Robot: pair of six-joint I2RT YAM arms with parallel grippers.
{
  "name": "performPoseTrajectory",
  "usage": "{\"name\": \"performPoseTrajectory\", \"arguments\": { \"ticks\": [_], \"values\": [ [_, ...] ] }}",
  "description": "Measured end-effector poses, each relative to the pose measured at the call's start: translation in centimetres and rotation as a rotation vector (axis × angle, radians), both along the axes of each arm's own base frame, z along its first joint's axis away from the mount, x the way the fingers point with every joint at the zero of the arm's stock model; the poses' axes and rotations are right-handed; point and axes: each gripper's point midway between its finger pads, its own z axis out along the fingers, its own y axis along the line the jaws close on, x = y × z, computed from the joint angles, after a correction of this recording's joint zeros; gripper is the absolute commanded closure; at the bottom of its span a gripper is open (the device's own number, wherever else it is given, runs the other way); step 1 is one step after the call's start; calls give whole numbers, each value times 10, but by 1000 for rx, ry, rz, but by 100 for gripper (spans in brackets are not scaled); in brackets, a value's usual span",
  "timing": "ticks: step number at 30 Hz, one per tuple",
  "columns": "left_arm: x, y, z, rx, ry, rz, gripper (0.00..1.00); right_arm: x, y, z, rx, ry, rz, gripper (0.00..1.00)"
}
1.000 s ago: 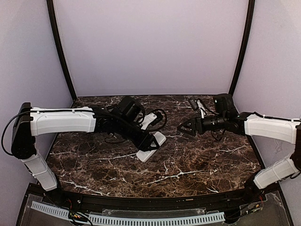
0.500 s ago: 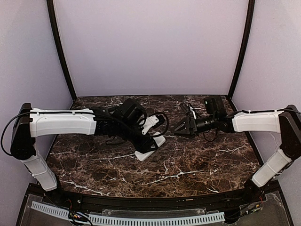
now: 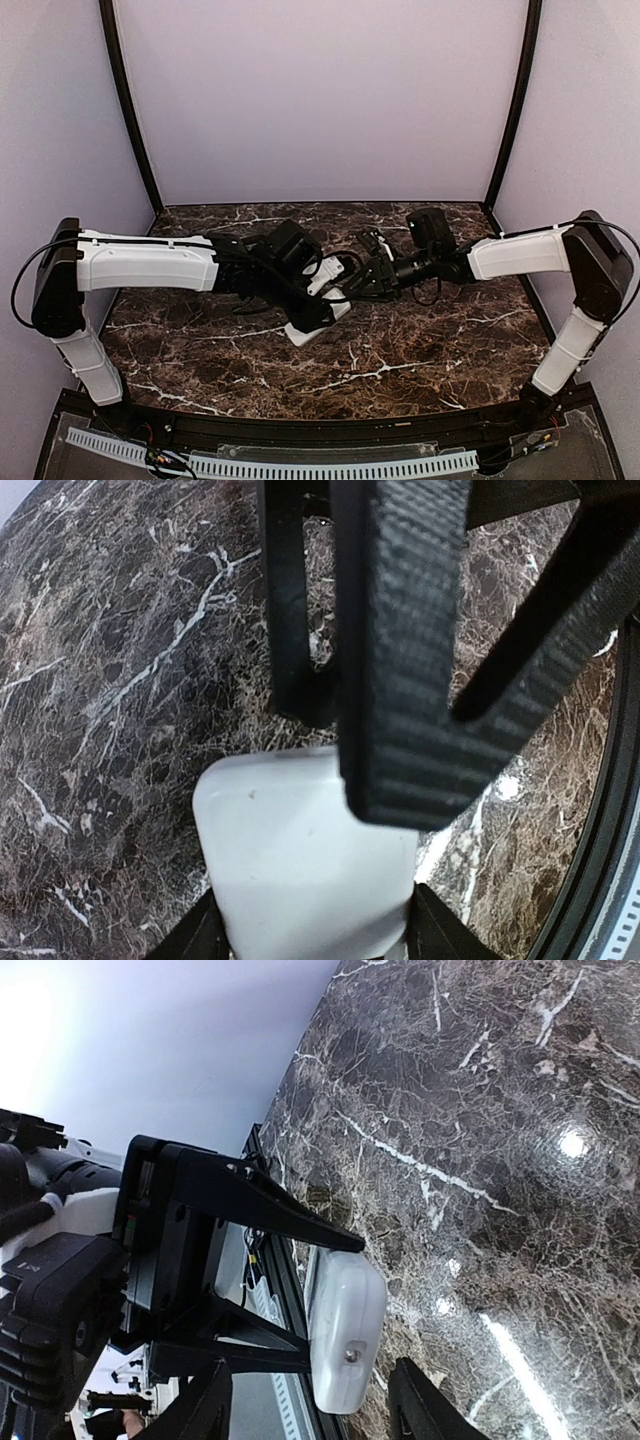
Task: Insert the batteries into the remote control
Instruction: Pass from the left arm to the right
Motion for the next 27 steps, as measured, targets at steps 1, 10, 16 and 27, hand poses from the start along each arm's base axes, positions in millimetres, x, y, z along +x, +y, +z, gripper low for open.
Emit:
{"name": "performPoseTrajectory", "arguments": {
  "ticks": [1,10,16,27],
  "values": [
    [1,0,-2,11,1,2,78,-1,2,-1,-1,3,7,52],
    [2,0,-3,28,-10,-2,79,-5,12,-23,-29,50,39,68],
    [4,1,-3,46,-28,-5,79,-8,18,-26,-18,75,65,88],
    [12,6,-2,102,-80,27,19,-5,21,-25,10,105,49,100]
  ]
}}
